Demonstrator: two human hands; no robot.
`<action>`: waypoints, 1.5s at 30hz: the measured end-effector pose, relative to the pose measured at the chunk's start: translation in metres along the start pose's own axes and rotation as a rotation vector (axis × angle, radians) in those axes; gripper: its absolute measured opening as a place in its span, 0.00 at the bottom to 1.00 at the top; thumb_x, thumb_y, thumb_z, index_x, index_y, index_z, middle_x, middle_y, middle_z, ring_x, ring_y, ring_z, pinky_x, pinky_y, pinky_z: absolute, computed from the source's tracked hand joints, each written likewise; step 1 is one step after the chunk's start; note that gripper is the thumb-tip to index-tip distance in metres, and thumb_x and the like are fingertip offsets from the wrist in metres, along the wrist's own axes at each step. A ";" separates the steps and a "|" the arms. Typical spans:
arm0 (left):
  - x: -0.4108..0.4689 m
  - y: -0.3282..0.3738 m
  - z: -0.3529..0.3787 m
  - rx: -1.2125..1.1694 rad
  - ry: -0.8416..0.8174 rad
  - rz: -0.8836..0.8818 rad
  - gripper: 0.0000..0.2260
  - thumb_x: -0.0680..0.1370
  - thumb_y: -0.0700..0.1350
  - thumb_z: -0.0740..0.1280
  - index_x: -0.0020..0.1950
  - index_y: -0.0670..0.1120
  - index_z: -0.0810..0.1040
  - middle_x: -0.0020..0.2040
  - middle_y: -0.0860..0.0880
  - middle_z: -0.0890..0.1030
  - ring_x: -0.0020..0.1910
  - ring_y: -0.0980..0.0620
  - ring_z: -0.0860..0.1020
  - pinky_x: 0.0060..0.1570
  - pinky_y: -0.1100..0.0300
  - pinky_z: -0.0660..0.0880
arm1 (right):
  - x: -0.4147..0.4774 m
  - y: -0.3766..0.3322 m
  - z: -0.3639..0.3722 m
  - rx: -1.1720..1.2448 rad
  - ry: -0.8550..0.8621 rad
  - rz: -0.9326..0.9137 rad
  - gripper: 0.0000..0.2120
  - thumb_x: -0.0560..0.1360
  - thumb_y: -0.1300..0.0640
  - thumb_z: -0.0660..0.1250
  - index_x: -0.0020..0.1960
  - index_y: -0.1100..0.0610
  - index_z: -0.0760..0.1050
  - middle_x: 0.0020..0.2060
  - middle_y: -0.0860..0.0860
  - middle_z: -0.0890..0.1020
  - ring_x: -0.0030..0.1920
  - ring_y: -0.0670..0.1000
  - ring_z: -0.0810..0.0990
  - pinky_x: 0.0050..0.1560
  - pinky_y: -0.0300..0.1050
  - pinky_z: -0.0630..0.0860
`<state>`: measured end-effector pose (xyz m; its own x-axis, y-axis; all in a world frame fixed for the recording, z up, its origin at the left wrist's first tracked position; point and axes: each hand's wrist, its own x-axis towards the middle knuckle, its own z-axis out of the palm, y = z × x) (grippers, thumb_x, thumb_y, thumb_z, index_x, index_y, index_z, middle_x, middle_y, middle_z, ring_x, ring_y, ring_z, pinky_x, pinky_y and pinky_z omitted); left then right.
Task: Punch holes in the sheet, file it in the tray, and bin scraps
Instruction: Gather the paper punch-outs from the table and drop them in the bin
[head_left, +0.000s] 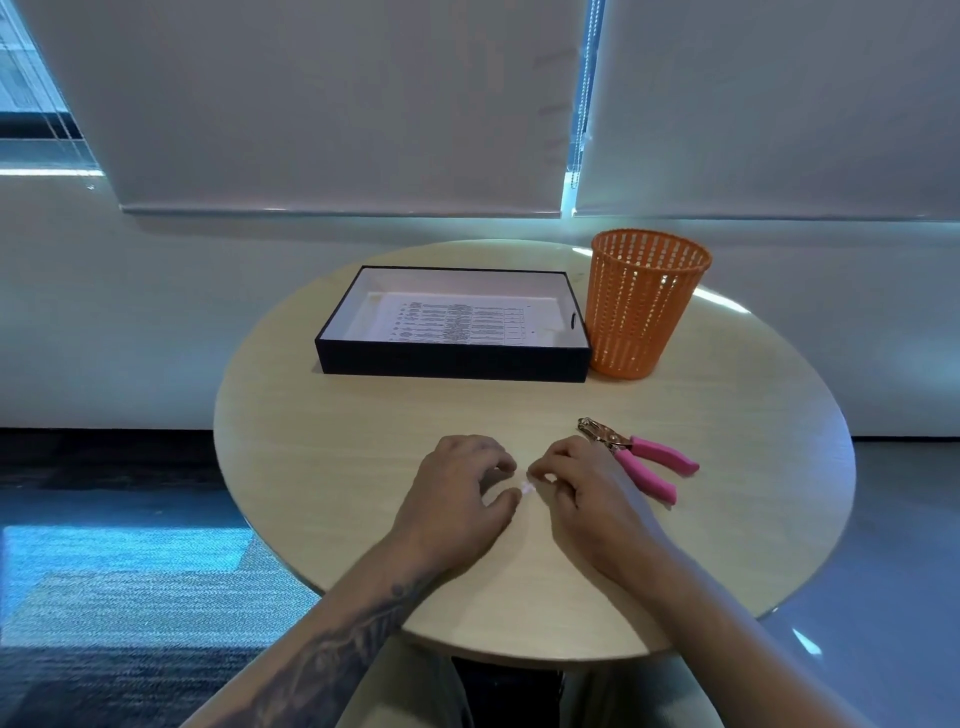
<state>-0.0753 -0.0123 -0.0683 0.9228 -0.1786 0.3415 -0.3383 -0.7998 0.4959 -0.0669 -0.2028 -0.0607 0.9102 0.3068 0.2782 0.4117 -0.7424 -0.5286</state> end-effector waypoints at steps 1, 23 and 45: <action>0.001 0.000 0.001 0.003 0.005 -0.009 0.13 0.74 0.56 0.68 0.56 0.54 0.81 0.58 0.60 0.79 0.60 0.58 0.70 0.61 0.62 0.68 | 0.000 -0.001 0.000 -0.015 -0.017 -0.005 0.13 0.79 0.53 0.61 0.56 0.48 0.84 0.52 0.43 0.79 0.54 0.46 0.74 0.57 0.44 0.72; 0.004 -0.001 0.004 -0.066 0.069 -0.021 0.09 0.79 0.40 0.64 0.51 0.51 0.81 0.52 0.57 0.81 0.55 0.54 0.73 0.56 0.58 0.71 | 0.008 -0.008 -0.008 -0.117 -0.082 -0.060 0.10 0.79 0.47 0.65 0.54 0.46 0.83 0.47 0.43 0.79 0.51 0.45 0.76 0.52 0.46 0.77; 0.005 -0.002 0.006 -0.022 0.030 -0.029 0.11 0.78 0.40 0.61 0.50 0.52 0.81 0.53 0.58 0.79 0.57 0.56 0.71 0.58 0.59 0.70 | 0.022 -0.018 -0.005 -0.422 -0.166 -0.250 0.12 0.81 0.49 0.56 0.50 0.53 0.76 0.44 0.49 0.78 0.46 0.52 0.78 0.39 0.46 0.69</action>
<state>-0.0693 -0.0143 -0.0724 0.9265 -0.1379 0.3500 -0.3154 -0.7918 0.5230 -0.0541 -0.1855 -0.0412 0.7952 0.5704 0.2056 0.5950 -0.7994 -0.0835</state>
